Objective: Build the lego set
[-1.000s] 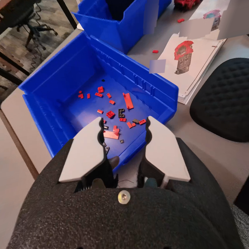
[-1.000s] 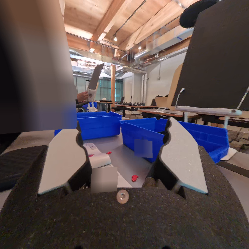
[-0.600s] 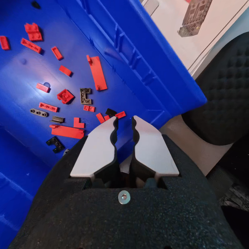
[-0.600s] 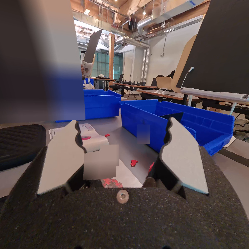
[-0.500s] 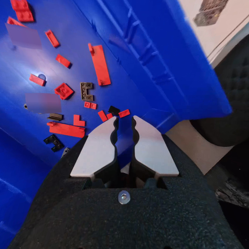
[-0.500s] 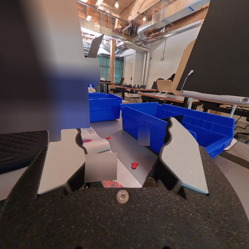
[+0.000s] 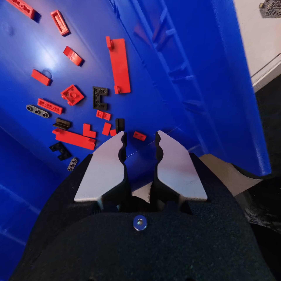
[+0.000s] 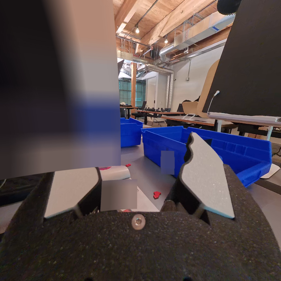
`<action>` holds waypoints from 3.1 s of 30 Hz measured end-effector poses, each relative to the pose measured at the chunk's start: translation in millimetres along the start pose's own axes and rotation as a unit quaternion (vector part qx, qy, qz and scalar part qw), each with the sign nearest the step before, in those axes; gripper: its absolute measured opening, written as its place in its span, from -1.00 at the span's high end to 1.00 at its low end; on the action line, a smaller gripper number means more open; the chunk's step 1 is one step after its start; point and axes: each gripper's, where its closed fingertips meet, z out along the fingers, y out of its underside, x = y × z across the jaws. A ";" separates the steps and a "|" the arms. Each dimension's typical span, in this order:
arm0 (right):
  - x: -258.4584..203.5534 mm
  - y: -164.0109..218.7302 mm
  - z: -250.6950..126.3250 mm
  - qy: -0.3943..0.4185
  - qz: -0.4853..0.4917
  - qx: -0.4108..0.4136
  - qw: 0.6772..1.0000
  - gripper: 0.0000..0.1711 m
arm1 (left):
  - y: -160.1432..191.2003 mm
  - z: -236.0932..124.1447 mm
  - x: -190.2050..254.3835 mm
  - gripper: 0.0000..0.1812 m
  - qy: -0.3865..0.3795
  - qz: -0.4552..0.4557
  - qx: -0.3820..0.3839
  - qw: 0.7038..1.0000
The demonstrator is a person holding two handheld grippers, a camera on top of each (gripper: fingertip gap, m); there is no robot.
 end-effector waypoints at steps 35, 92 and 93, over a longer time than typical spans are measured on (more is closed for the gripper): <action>-3.1 -10.3 -3.2 0.000 -0.011 0.017 1.000 -0.32 | -9.3 0.1 -2.2 0.69 0.022 0.168 0.025 0.985; -192.4 -76.1 129.4 -0.394 -0.295 -0.103 0.864 0.90 | -139.2 -225.7 214.3 0.83 0.611 -0.046 0.615 0.497; -191.5 -75.6 129.5 -0.394 -0.294 -0.103 0.865 0.90 | -140.1 -225.3 214.1 0.83 0.613 -0.046 0.613 0.495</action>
